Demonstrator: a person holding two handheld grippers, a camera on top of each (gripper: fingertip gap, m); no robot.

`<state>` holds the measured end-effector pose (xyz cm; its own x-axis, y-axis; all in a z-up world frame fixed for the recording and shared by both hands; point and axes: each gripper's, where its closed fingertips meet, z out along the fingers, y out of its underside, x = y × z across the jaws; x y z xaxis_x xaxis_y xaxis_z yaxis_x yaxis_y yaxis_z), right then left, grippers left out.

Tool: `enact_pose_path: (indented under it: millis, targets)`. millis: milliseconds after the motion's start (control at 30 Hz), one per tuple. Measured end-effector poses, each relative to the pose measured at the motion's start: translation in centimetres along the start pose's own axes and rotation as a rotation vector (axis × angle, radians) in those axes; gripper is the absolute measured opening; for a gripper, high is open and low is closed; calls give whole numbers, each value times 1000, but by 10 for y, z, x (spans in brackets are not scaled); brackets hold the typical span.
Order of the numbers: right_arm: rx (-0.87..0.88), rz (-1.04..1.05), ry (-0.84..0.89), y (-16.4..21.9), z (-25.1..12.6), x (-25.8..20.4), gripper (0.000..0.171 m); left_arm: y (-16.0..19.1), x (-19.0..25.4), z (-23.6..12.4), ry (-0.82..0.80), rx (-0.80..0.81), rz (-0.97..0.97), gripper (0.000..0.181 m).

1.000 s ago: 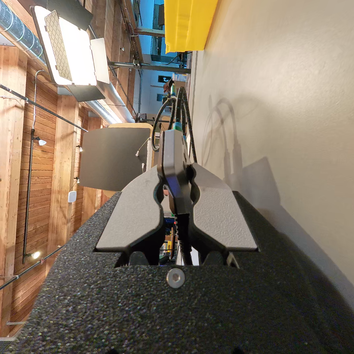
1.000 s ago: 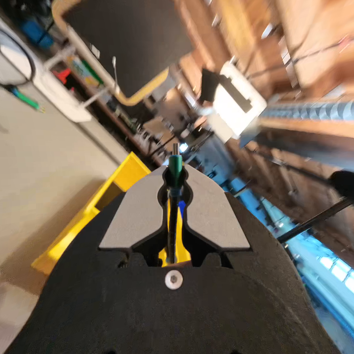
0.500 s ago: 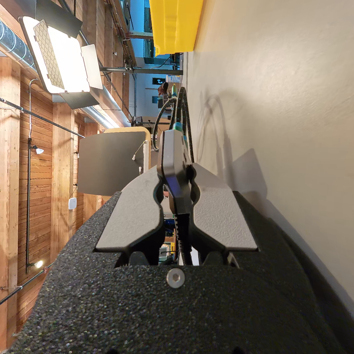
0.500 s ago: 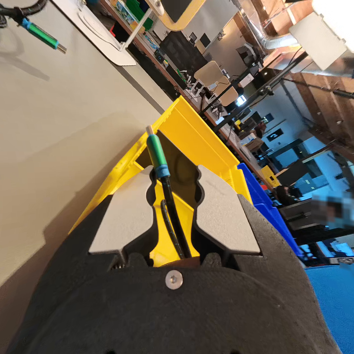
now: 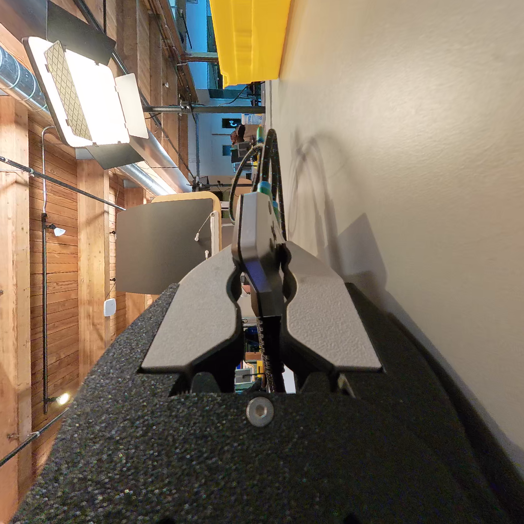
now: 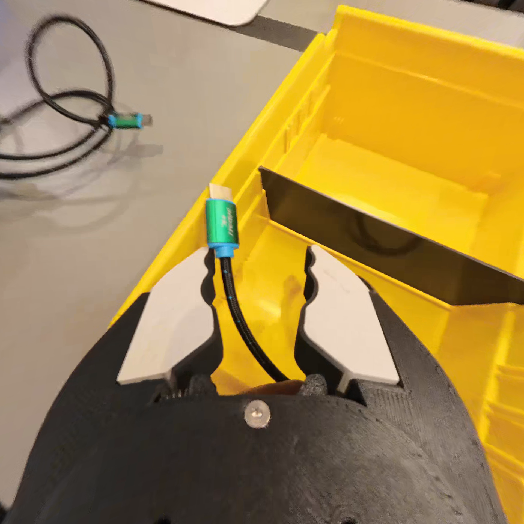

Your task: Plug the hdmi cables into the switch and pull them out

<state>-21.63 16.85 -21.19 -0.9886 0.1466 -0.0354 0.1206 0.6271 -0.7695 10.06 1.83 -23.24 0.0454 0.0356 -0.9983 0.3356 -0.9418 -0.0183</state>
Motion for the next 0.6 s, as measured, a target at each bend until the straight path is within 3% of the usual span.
enact_pose_path:
  millis: [167, 233, 400, 500, 600]
  targets:
    - [157, 198, -217, -24, -9, -6, 70, -1, -1, -1, -2, 3, 2, 26]
    - [212, 174, -163, -27, -17, 1, 70, 0, -2, -1, -5, 4, -4, 26]
    - [321, -146, 73, -37, -40, -18, 61, -1, -1, 0, -7, 6, 3, 26]
    - [390, -438, 194, -45, -45, -62, 48, -2, -1, -1, -9, 9, 13, 26]
    - [422, -688, 195, -43, -34, -128, 44, -4, -1, -1, -10, 10, 18, 26]
